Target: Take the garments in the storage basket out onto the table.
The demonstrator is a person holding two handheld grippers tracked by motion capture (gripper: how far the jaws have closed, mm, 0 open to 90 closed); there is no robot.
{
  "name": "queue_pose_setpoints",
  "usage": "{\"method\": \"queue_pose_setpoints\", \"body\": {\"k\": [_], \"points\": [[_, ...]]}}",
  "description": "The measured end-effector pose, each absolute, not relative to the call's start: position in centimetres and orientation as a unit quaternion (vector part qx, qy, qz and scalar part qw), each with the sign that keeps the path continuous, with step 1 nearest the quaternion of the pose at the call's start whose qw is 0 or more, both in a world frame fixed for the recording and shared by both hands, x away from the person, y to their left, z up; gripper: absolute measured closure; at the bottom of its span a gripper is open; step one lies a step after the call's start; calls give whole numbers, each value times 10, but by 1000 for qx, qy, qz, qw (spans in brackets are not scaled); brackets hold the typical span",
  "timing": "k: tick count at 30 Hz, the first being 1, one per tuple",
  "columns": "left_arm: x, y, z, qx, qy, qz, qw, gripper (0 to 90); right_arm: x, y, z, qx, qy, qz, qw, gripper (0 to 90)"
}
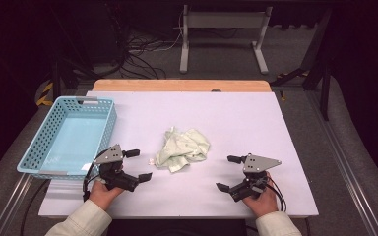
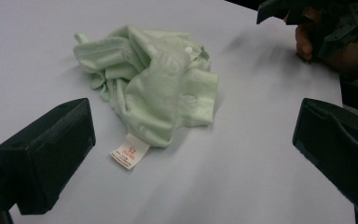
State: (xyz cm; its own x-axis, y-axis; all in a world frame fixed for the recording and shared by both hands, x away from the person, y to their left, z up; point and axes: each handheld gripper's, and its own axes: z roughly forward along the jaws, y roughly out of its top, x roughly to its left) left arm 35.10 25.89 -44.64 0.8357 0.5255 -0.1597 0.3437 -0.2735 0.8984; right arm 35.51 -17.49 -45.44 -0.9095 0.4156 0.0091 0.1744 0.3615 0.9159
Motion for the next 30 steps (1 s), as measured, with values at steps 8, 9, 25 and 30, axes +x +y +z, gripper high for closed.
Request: {"method": "queue_pose_setpoints", "body": {"k": [8,9,25,30], "points": [[350,262,-461,801,274,85,526,1,355,-175,-454,178,818,535,112,1],[350,263,-461,801,272,86,526,2,355,-175,-454,178,818,536,112,1],[347,261,-461,796,270,96,533,6,354,-174,-454,173,820,535,109,1],[348,261,-460,795,273,98,533,6,354,-174,-454,173,819,535,109,0]]}}
